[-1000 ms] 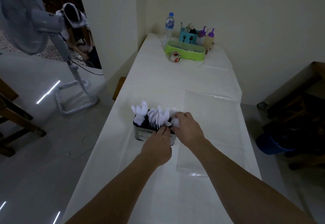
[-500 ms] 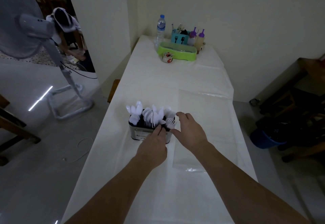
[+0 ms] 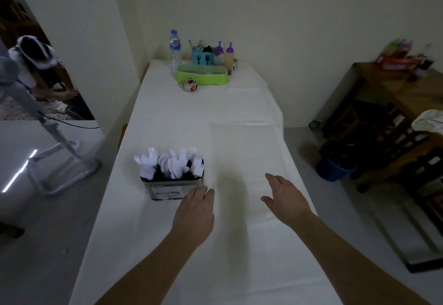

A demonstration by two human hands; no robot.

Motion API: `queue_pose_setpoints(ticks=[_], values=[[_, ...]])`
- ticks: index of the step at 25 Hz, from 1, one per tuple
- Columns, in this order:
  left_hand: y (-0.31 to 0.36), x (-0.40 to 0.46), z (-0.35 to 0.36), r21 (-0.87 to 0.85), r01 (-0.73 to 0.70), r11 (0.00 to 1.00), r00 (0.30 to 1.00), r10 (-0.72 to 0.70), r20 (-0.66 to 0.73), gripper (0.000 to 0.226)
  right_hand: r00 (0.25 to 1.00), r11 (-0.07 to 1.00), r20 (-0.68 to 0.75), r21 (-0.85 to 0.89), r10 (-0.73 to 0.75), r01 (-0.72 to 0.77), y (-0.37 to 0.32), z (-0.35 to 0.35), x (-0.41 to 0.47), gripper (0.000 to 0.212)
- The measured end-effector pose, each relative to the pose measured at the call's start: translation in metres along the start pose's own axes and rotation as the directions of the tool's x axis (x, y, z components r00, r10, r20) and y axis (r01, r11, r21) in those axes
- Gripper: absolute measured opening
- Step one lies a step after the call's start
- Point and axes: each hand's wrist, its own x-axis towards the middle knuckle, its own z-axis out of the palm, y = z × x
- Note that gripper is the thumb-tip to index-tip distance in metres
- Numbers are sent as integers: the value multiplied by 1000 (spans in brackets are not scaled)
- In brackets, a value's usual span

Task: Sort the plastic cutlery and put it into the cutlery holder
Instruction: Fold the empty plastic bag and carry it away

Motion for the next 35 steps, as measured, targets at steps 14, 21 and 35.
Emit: queue_pose_setpoints(ticks=[14,21,35], values=[[-4,46,92,181,-57,982,970,12,242,77,989,998,143,-55,44,-37,138,57,14,66],[-12,66,108,277,-78,958,960,-3,279,87,986,999,163,-37,-24,30,170,66,35,70],[-20,32,92,-389,140,911,988,-105,111,29,988,995,126,58,-94,87,200,68,33,69]])
